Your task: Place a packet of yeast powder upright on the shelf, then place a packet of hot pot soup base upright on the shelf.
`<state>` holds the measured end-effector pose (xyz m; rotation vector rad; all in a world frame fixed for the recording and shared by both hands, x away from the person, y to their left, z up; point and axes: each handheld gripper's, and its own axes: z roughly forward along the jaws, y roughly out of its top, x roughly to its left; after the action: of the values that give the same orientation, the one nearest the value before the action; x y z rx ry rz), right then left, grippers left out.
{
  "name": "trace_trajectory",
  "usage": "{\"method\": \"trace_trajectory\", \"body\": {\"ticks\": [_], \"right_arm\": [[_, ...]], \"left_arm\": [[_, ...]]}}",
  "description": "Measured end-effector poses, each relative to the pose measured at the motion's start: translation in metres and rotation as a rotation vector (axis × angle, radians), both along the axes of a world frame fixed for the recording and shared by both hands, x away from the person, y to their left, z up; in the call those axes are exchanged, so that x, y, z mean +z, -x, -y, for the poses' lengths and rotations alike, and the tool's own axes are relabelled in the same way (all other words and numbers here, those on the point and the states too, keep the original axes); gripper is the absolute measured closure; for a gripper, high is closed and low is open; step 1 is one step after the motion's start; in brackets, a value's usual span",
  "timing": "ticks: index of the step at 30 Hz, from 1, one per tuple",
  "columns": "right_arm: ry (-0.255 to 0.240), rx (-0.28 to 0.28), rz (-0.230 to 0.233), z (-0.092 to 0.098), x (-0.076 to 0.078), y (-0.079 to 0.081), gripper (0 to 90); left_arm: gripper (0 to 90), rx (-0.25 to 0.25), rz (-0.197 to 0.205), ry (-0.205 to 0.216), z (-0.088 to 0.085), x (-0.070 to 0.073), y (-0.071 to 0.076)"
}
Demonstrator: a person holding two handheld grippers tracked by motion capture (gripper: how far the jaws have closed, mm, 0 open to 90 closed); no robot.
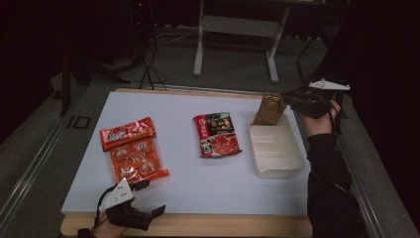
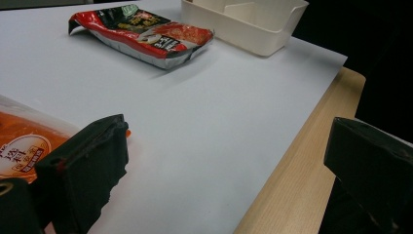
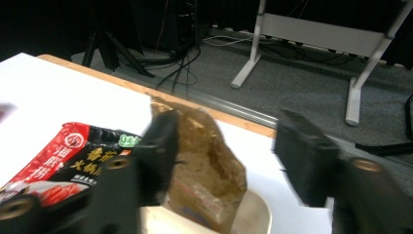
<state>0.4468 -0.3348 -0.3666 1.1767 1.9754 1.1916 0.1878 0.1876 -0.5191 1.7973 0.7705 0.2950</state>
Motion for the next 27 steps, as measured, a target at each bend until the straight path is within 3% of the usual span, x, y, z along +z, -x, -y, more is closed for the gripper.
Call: {"method": "trace_trajectory", "body": {"ticks": [5, 8, 12, 13, 14, 17, 18, 22, 25, 27], "right_arm": [[-0.038, 0.011, 0.012, 0.0, 0.001, 0.016, 29.3], [-0.081, 0.025, 0.017, 0.0, 0.001, 0.027, 20.9], [-0.096, 0.035, 0.038, -0.001, 0.001, 0.044, 13.7], [-0.096, 0.035, 0.038, -0.001, 0.001, 0.044, 13.7], [-0.133, 0.054, 0.04, -0.001, 0.0, 0.053, 13.6], [-0.136, 0.05, 0.057, -0.003, -0.001, 0.062, 13.7], [-0.147, 0.075, 0.058, -0.004, -0.002, 0.072, 13.9], [-0.146, 0.11, 0.073, -0.007, -0.004, 0.084, 15.3], [-0.147, 0.172, 0.095, -0.012, -0.007, 0.102, 17.6], [-0.147, 0.193, 0.1, -0.013, -0.009, 0.106, 17.6]], "left_arm": [[2.6, -0.003, 0.003, 0.019, 0.0, 0.001, -0.002], [3.6, -0.001, 0.021, -0.005, 0.001, 0.004, -0.003], [3.6, -0.005, 0.034, 0.022, 0.001, 0.009, -0.005], [3.6, 0.0, 0.033, 0.016, 0.002, 0.011, -0.006], [3.6, -0.003, 0.034, 0.023, 0.003, 0.012, -0.007], [3.6, -0.016, 0.011, 0.034, 0.006, 0.018, -0.01], [3.6, -0.02, 0.006, 0.03, 0.008, 0.02, -0.011], [3.6, -0.024, -0.027, 0.014, 0.015, 0.026, -0.016], [3.6, -0.031, -0.059, 0.025, 0.017, 0.027, -0.021], [3.6, -0.027, -0.06, 0.032, 0.018, 0.028, -0.024]]}}
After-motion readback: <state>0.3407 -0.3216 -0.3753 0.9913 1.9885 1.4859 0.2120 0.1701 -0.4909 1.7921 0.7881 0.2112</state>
